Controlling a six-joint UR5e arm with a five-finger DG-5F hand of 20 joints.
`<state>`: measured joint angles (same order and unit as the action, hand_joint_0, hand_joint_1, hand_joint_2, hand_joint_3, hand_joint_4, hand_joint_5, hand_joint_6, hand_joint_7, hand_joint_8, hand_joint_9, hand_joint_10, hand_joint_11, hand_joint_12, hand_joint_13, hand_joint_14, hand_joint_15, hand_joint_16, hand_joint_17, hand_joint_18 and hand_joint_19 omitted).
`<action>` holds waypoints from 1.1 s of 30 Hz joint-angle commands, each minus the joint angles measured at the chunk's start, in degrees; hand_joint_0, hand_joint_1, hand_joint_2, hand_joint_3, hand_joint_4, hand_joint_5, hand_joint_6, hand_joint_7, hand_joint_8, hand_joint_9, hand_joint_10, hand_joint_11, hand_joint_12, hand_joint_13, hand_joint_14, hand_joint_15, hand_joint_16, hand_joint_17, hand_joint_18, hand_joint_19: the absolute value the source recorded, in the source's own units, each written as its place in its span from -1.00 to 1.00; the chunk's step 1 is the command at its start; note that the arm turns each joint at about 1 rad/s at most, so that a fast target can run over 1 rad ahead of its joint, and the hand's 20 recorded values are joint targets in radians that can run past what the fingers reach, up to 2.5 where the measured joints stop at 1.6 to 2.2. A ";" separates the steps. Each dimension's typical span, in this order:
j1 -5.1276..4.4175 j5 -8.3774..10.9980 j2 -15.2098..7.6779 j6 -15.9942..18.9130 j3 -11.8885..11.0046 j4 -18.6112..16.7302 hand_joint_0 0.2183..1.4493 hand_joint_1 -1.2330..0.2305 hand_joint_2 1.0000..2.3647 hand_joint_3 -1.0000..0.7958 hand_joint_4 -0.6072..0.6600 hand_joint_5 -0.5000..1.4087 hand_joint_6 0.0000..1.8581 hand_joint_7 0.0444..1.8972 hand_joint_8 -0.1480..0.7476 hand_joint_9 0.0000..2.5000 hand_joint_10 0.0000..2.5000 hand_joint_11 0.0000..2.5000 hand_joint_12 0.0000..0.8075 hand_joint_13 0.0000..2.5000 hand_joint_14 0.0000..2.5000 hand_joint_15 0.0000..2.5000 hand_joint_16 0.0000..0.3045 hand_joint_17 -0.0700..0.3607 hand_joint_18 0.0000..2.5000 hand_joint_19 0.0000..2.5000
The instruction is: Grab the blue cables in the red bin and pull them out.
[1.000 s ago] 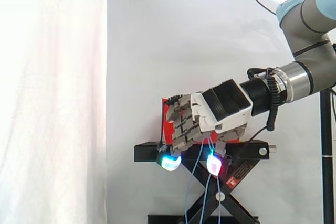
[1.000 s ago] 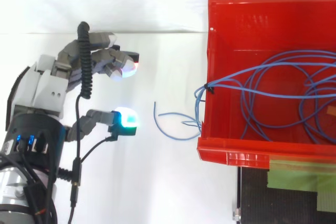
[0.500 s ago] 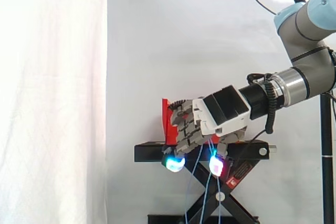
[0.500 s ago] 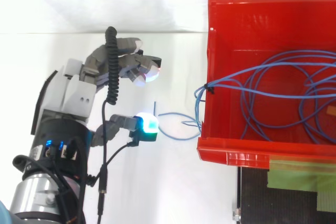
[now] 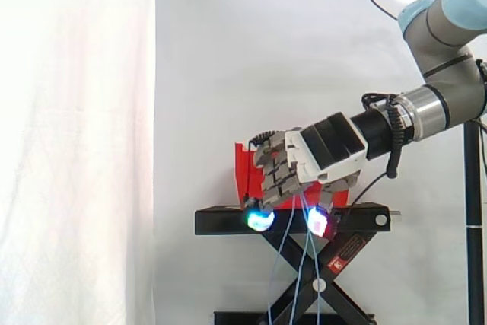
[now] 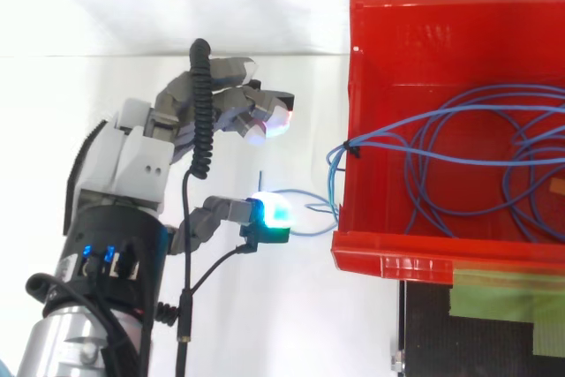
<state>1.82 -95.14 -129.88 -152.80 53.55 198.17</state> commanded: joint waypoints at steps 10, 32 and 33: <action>0.12 -0.14 1.12 -1.93 -0.02 0.11 -0.11 -0.69 -1.00 -1.00 0.35 0.21 -0.98 -0.42 -0.01 -0.35 -0.99 0.12 0.04 -0.46 -0.98 -0.41 -0.62 -0.07 -0.53 -0.48; 3.02 -1.81 1.12 -3.16 0.77 -0.24 -0.17 -0.72 -1.00 -1.00 0.32 0.32 -0.99 -0.35 -0.02 -0.31 -0.98 0.09 0.04 -0.46 -0.98 -0.43 -0.61 -0.06 -0.53 -0.49; 3.02 -1.81 1.21 -3.51 0.68 -0.24 -0.16 -0.71 -1.00 -1.00 0.32 0.32 -0.99 -0.35 -0.01 -0.31 -0.98 0.10 0.04 -0.45 -0.98 -0.43 -0.61 -0.06 -0.53 -0.49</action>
<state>4.65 -96.74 -128.71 -155.65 54.62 197.96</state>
